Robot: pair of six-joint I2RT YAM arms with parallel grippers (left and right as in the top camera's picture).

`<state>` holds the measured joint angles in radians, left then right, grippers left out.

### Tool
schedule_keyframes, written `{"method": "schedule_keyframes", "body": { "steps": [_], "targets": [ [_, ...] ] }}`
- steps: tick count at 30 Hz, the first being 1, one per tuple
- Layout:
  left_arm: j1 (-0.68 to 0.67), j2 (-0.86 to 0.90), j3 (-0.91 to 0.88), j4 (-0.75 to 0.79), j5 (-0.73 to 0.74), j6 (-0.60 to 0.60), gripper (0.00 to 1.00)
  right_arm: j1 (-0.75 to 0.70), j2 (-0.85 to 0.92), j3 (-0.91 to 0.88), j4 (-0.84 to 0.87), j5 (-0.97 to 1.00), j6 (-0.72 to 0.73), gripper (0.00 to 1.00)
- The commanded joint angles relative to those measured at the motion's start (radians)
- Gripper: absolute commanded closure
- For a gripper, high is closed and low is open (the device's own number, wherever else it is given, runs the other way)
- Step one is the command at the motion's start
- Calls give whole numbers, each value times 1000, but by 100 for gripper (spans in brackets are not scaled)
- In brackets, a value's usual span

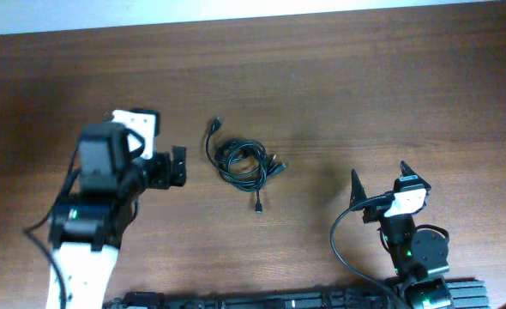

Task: Untangle cables
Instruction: 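Move the left gripper over the black cable bundle and lower it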

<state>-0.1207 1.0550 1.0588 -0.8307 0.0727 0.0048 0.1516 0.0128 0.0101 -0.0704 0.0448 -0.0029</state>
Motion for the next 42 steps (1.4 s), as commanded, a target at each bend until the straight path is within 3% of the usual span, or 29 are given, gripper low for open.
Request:
{"method": "schedule_keyframes", "body": {
  "steps": [1, 6, 10, 17, 25, 30, 36, 42],
  "targets": [
    [-59, 118, 76, -37, -54, 11, 1, 5, -9, -5, -7, 16, 3, 1],
    [-125, 266, 172, -114, -95, 0, 1, 5, -9, -5, -7, 16, 3, 1],
    [-151, 325, 191, -85, -57, 0, 1, 5, -9, -5, -7, 16, 3, 1],
    [-154, 341, 190, -60, 180, 0, 1, 5, -9, -5, -7, 16, 3, 1],
    [-154, 344, 189, -34, 166, -81, 1, 5, -9, -5, -7, 16, 3, 1],
    [-154, 361, 188, -34, 7, -248, 1, 5, -9, -5, -7, 16, 3, 1],
    [-186, 413, 188, -34, 2, -278, 1, 5, -9, -5, -7, 16, 3, 1],
    [-248, 526, 188, -34, -139, -361, 1, 5, -9, -5, -7, 16, 3, 1]
  ]
}}
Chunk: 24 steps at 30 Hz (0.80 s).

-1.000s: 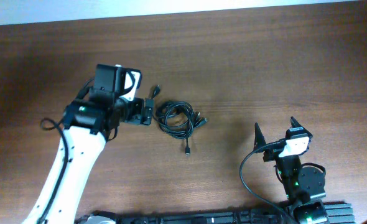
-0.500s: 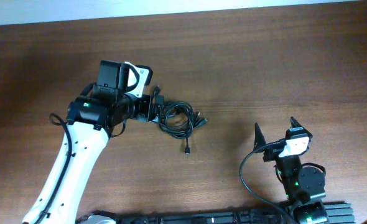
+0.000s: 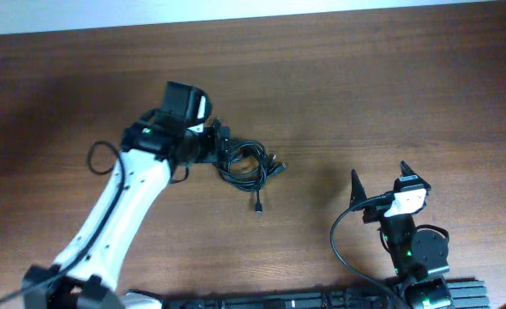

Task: Untangle cables
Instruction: 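Move the left gripper over the black cable bundle and lower it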

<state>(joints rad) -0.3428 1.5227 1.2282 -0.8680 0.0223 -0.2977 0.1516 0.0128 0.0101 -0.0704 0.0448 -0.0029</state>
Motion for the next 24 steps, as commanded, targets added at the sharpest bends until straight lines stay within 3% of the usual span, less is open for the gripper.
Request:
{"method": "schedule_keyframes", "body": {
  "steps": [1, 4, 16, 24],
  "targets": [
    [-34, 84, 18, 0, -106, -84, 1, 5, -9, -5, -7, 16, 3, 1],
    [-41, 161, 18, 8, -125, -159, 1, 5, -9, -5, -7, 16, 3, 1],
    [-42, 334, 18, 37, -118, -161, 1, 5, -9, -5, -7, 16, 3, 1],
    [-85, 360, 18, 45, -117, -161, 1, 5, -9, -5, -7, 16, 3, 1]
  ]
}}
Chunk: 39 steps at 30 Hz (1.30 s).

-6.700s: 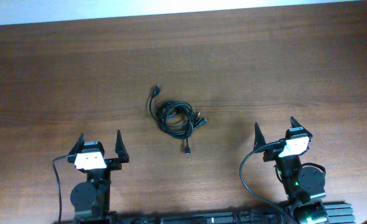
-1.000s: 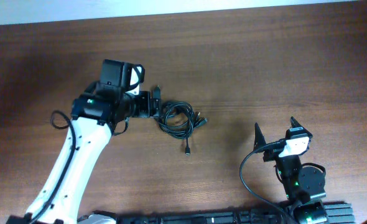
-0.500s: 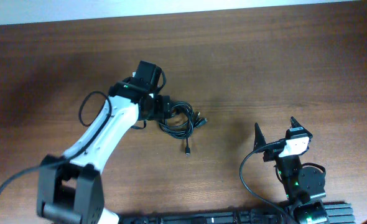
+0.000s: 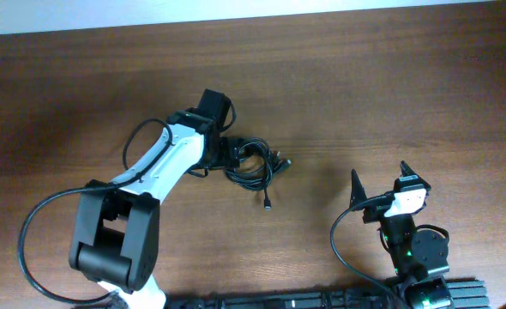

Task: Untangle cables
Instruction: 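Move the left gripper over the black cable bundle and lower it, then close the left gripper on the cable loops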

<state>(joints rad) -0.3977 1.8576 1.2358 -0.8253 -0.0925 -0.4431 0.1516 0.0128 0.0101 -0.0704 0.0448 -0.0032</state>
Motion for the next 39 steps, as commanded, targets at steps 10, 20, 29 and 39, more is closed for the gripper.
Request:
{"method": "schedule_keyframes", "body": {
  "steps": [10, 20, 29, 39],
  "targets": [
    [-46, -27, 11, 2, -37, -74, 1, 5, -9, -5, -7, 16, 4, 1],
    [-71, -131, 11, 2, -53, -130, 1, 5, -9, -5, -7, 16, 4, 1],
    [-171, -124, 10, 25, -73, -149, 1, 5, -9, -5, -7, 16, 4, 1],
    [-176, -76, 8, 25, -91, -223, 1, 5, -9, -5, -7, 16, 4, 1]
  ]
}}
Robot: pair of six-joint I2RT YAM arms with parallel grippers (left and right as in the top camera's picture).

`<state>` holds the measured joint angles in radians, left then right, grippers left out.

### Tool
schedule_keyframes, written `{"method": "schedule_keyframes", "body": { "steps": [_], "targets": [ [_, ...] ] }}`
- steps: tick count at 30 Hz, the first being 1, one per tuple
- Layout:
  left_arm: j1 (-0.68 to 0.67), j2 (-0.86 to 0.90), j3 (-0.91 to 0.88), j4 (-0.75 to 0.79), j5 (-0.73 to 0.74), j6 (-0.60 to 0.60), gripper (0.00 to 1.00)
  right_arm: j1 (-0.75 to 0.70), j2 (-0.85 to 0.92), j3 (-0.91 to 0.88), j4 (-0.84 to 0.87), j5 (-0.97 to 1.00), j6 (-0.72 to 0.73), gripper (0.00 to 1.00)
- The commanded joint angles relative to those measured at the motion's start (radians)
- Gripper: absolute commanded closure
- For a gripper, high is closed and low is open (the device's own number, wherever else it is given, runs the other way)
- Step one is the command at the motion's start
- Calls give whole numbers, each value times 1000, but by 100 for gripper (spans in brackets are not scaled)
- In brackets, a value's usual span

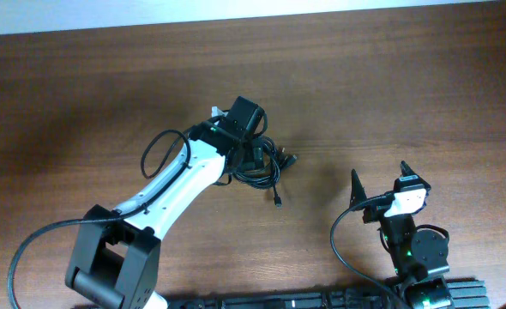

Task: Untangle cables
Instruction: 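Close the left gripper on the cable loops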

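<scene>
A tangled bundle of thin black cables [273, 174] lies mid-table. One plug end [278, 202] trails toward the front and another connector [290, 159] sticks out to the right. My left gripper [253, 160] sits low on the bundle's left part, its fingers hidden under the wrist housing and lost against the black cable. My right gripper [379, 178] rests at the front right, well away from the bundle, fingers spread apart with nothing between them.
The brown wooden table [424, 86] ends at a pale strip along the back. My left arm's white link [176, 184] runs diagonally from the front left, with its own cable looping beside it. A black rail [322, 300] lines the front edge.
My left gripper has shifted right and sits further onto the bundle. The bundle and its trailing plug have moved a little to the right with it. The right arm has not moved.
My left gripper first hovered left of the untouched bundle. Then it was at the bundle's left edge. After that it was in the cables, and the bundle had slid slightly right; now it lies further right still. The right arm stayed parked throughout.
</scene>
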<state>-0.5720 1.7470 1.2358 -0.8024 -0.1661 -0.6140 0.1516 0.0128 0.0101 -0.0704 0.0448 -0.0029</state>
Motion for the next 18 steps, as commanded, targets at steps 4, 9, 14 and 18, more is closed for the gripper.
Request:
{"method": "schedule_keyframes", "body": {
  "steps": [4, 9, 14, 18],
  "targets": [
    [-2, 82, 8, -2, -14, -56, 1, 5, -9, -5, -7, 16, 3, 1],
    [-2, 134, 8, -1, -10, -56, 1, 5, -9, -5, -7, 16, 3, 1],
    [-2, 175, 8, -1, -10, -56, 1, 5, -9, -5, -7, 16, 3, 1],
    [-2, 217, 8, 7, -10, -56, 1, 5, -9, -5, -7, 16, 3, 1]
  ]
}}
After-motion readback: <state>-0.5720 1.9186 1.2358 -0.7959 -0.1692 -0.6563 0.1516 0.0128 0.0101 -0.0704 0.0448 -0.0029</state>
